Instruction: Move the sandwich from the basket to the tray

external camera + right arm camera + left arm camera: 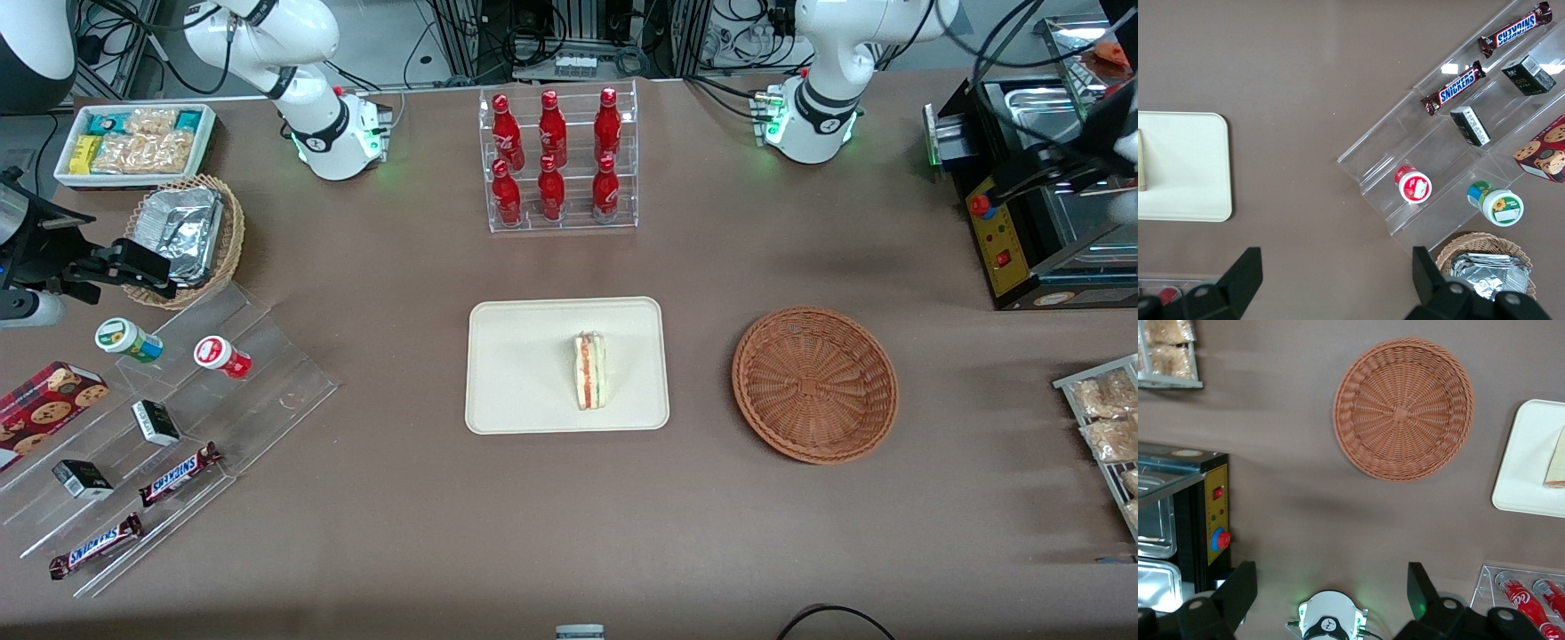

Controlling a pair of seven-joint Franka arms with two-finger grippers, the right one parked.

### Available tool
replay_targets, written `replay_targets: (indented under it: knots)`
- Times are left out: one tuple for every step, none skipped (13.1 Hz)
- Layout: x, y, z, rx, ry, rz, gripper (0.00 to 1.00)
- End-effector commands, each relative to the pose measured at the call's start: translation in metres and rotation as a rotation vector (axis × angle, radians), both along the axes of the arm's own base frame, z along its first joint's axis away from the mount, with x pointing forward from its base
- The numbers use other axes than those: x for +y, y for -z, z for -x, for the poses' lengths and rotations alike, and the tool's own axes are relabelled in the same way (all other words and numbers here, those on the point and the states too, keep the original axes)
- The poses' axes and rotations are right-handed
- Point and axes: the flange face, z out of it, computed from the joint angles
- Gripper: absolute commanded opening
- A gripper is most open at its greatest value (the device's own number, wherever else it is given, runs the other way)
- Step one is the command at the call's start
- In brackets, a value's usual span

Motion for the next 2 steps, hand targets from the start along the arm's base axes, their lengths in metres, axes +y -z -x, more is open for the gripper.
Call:
replay_targets:
  knots:
    - [-0.0045,0.0067,-0.0161,-0.004,0.059,-0.001,0.99]
    - [-0.0034,0.0066,-0.0163,-0.006,0.059,-0.004,0.99]
